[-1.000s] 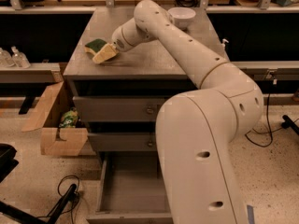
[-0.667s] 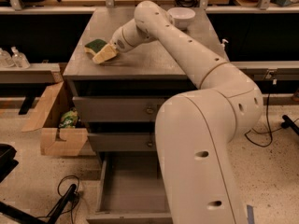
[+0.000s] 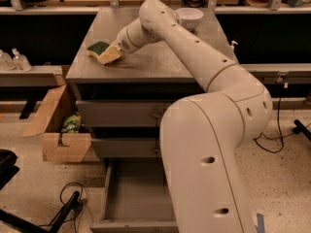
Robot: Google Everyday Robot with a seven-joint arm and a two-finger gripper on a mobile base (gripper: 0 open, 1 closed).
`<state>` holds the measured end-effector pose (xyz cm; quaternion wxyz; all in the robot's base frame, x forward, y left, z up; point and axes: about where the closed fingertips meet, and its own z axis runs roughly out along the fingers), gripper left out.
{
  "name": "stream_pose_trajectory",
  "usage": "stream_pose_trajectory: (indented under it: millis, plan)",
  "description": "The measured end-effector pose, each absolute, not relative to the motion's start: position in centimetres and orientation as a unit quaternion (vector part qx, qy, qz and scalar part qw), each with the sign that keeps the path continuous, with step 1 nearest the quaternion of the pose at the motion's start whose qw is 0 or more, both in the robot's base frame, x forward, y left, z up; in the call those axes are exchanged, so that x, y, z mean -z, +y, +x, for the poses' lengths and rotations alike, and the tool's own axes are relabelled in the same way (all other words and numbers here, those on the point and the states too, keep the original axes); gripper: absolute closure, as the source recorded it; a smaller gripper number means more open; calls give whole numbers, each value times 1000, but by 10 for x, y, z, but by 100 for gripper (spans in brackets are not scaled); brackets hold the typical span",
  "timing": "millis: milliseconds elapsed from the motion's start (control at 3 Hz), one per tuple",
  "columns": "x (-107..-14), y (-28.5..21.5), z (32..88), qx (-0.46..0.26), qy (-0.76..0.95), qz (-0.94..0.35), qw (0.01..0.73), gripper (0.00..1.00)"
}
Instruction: Place sponge into bottom drawer
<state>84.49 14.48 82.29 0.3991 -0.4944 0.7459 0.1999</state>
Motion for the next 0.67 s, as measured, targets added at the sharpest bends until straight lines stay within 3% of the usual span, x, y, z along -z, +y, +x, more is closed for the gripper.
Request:
stream_pose_trajectory:
  millis: [667]
  plan:
    - [-823,146,844,-206,744,-495,398,100]
